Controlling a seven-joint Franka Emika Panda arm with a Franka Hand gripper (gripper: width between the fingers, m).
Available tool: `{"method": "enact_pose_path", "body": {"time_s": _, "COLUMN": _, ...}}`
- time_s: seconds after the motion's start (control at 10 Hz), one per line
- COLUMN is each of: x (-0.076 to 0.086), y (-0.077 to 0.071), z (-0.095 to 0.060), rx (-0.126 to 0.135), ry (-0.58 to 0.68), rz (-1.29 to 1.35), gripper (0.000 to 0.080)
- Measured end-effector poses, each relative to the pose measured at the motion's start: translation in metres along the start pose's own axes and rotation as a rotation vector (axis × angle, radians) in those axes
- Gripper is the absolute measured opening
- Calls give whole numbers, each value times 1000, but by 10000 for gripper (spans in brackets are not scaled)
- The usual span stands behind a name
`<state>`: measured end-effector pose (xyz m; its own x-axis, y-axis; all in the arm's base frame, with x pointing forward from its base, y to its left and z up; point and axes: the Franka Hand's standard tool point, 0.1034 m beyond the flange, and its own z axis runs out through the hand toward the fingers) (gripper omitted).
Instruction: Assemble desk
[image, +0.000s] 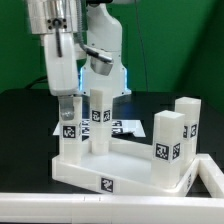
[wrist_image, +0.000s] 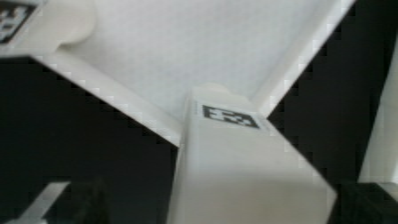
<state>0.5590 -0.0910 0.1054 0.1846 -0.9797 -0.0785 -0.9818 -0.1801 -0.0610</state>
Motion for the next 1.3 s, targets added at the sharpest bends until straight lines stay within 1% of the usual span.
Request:
{"method": "enact_pose_path", "body": {"time_s": 0.1, "x": -1, "y": 0, "z": 0, "rx": -11, "ry": 9, "rz": -128, "gripper": 647}}
{"method": "enact_pose_path", "body": {"time_s": 0.3, "x": -2, "y": 0, "z": 0, "rx": -21, "ry": 17, "rz": -301, "gripper": 649}}
{"method": "enact_pose_path", "body": {"time_s": 0.5, "x": -3, "y": -2, "z": -1, "rx": -44, "ry": 32, "rz": -555, "gripper": 649}}
{"method": "enact_pose_path", "body": {"time_s": 0.7, "x": -6, "y": -2, "z": 0, "rx": -54, "ry": 30, "rz": -734, "gripper": 649}}
{"method": "enact_pose_path", "body": {"time_s": 0.8, "x": -7, "y": -2, "z": 1, "rx": -64, "ry": 31, "rz": -838, "gripper": 649}}
{"method": "enact_pose_path", "body": {"time_s": 1.3, "x": -8, "y": -2, "z": 1, "rx": -72, "ry": 21, "rz": -1139, "gripper": 649}}
